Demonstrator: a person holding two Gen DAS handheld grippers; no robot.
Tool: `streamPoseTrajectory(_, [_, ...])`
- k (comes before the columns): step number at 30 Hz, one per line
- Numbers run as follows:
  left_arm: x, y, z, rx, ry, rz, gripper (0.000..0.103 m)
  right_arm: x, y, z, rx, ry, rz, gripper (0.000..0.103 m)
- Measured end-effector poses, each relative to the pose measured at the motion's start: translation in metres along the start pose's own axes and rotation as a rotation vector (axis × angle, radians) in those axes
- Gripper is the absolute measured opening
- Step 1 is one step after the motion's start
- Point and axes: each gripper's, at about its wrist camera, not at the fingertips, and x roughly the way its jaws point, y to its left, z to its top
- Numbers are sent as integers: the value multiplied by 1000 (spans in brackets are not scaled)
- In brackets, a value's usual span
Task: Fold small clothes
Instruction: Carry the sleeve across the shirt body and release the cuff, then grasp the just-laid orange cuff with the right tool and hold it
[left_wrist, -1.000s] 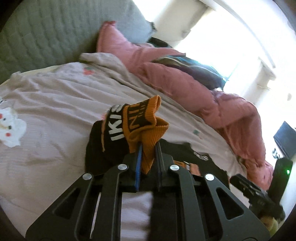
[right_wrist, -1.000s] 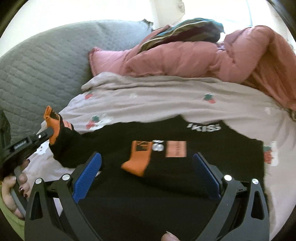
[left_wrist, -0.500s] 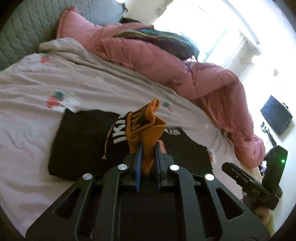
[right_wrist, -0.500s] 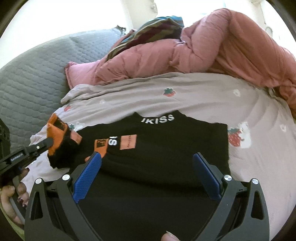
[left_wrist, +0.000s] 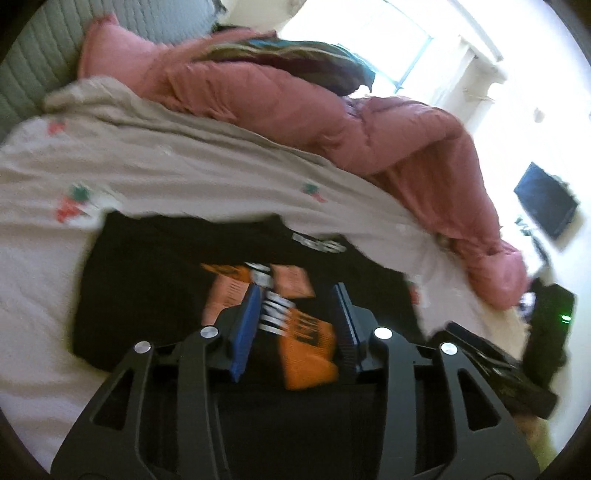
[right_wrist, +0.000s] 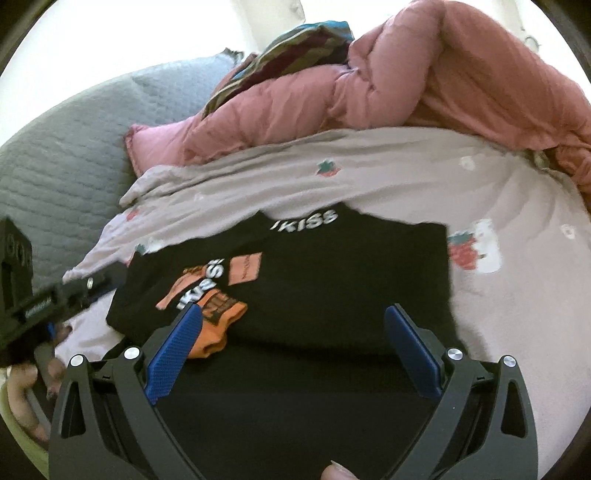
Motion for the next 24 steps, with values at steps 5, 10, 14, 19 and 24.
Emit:
streamPoseTrajectory(5, [2, 30, -2, 8, -27, 173, 43, 27, 35, -10, -61, 74, 62, 98])
streamPoseTrajectory(10, [6, 48, -1, 11, -22, 246, 54, 58, 61, -12, -109, 138, 80, 97])
streamPoseTrajectory(14, [0, 55, 0, 5, -44, 264, 60, 81, 61, -11, -68, 191, 94, 88])
streamPoseTrajectory(19, [-3, 60, 0, 3, -63, 291, 67, 103, 56, -13, -8, 230, 101, 83])
streamPoseTrajectory(24, [-2, 64, 1, -11, -64, 300, 67, 107, 65, -13, -28, 226, 115, 57])
